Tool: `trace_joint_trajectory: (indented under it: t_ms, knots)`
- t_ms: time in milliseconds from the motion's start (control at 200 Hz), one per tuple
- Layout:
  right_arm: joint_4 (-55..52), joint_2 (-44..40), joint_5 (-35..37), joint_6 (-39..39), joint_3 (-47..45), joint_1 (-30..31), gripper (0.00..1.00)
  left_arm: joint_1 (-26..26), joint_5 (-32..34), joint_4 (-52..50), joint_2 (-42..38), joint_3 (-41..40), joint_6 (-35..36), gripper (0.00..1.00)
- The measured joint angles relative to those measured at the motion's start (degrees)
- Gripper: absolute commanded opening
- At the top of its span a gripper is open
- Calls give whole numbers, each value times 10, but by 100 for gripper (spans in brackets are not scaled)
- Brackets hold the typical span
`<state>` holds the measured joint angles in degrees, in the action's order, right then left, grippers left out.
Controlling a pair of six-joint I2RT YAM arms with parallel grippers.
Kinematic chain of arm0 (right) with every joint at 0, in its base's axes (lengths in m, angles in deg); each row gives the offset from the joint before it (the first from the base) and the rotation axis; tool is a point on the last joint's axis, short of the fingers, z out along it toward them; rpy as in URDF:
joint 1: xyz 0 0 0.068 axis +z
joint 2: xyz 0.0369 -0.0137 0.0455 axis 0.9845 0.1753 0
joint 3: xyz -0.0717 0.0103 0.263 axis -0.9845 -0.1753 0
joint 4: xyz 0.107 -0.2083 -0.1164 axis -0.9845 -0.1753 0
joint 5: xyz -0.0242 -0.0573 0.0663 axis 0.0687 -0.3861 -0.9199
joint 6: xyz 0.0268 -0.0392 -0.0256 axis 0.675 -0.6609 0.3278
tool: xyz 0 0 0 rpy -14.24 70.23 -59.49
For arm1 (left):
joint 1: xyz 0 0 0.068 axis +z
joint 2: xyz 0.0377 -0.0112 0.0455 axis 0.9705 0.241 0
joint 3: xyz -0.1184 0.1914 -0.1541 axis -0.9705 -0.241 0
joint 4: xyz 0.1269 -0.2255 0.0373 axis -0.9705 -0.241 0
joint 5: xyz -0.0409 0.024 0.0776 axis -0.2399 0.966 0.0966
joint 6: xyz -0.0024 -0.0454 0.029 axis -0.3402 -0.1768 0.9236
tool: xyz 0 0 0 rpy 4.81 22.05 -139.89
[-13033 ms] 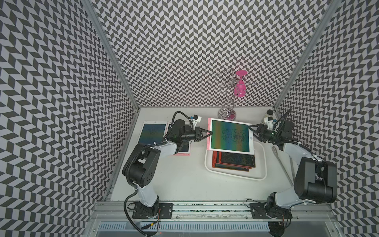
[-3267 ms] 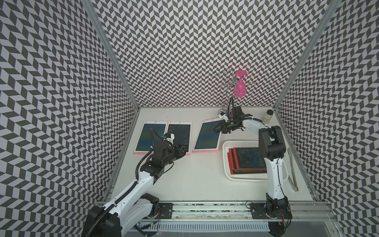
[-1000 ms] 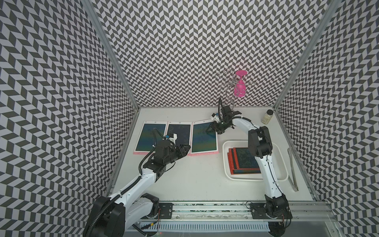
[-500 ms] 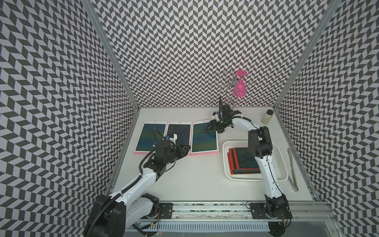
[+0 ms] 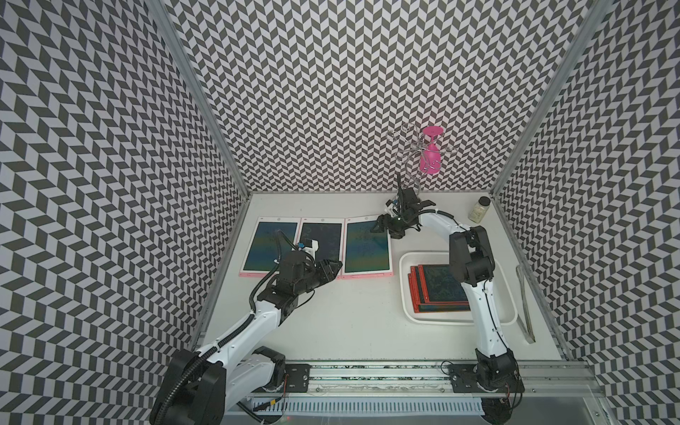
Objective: Take out the writing tablet from the storage box
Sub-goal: Place the writing tablet at the center of the board.
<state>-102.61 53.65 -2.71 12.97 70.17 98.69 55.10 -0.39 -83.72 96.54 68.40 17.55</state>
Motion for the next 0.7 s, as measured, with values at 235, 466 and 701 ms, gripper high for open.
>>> trace_joint_trajectory:
  t_ms: [235,466,701]
  knots:
    - [20,-17,16,17,-28,0,76,0,-1,0,0,-4,0,38]
    - [33,-41,49,30,-61,0,78,1,-2,3,0,-5,0,38]
    - [38,-63,87,39,-89,0,79,1,-6,4,1,-5,0,38]
